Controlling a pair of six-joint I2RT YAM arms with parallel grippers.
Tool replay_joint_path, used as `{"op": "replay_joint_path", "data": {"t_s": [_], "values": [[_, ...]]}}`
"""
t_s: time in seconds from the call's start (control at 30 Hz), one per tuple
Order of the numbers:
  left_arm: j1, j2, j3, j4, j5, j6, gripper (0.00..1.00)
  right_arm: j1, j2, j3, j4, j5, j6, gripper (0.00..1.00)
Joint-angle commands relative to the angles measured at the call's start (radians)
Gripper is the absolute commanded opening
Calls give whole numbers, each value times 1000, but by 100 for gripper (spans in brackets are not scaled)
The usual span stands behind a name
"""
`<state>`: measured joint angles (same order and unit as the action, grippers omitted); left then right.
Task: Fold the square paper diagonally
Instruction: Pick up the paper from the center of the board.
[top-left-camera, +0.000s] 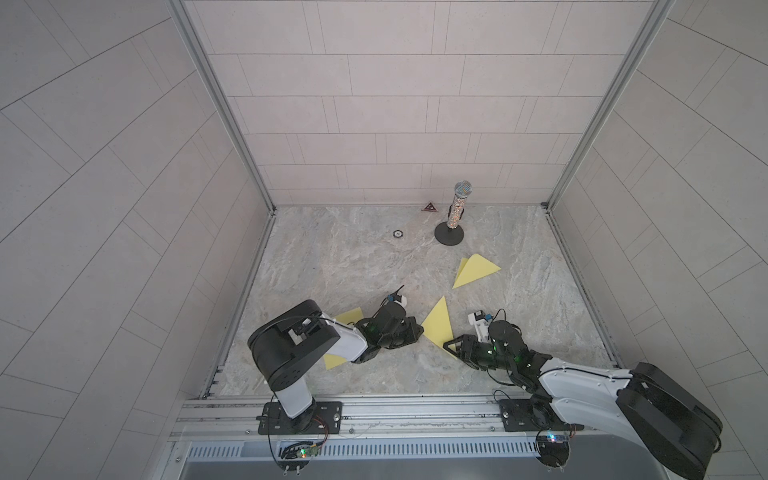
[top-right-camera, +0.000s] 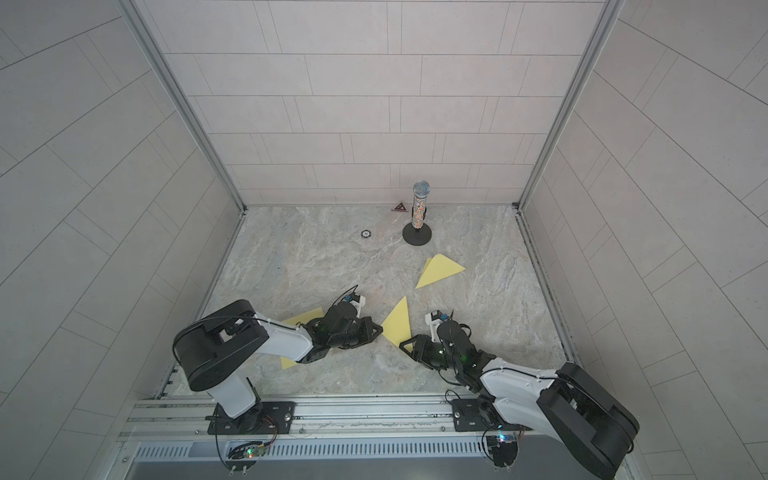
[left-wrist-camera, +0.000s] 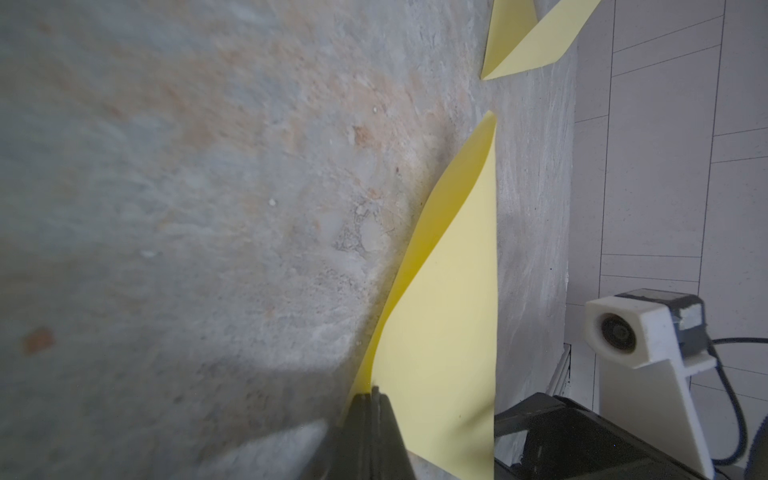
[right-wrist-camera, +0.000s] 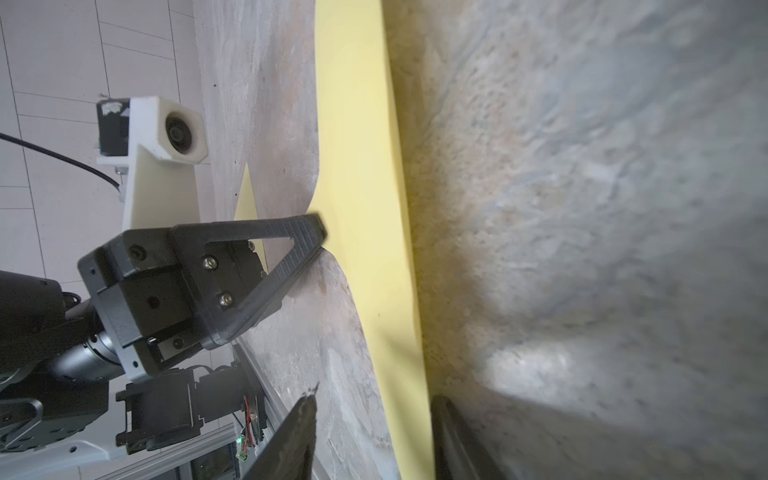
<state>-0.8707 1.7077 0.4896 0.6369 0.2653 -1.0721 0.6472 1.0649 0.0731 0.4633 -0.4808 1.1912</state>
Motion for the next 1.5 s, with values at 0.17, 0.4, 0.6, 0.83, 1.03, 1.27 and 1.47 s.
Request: {"op": "replay_joint_path", "data": {"t_s": [0.17,0.4,0.6,0.83,1.03,1.27,1.47], "values": [[2,47,-28,-150,-21,24,1,-36,127,101,25,-23,-196,47],[2,44,-34,-140,-23,26,2,-113,346,187,141,-146,-293,47],[2,44,-48,-115,-22,21,2,-184,490,210,287,-195,-333,41],[2,43,-53,-102,-22,19,3,-189,538,236,271,-179,-387,16],[2,17,-60,-101,-19,20,11,-188,502,225,248,-156,-395,8],[2,-113,-33,-169,-1,52,48,-181,414,198,232,-79,-350,7],[2,-389,-15,-417,-113,111,65,-122,312,213,138,215,-169,6]]}}
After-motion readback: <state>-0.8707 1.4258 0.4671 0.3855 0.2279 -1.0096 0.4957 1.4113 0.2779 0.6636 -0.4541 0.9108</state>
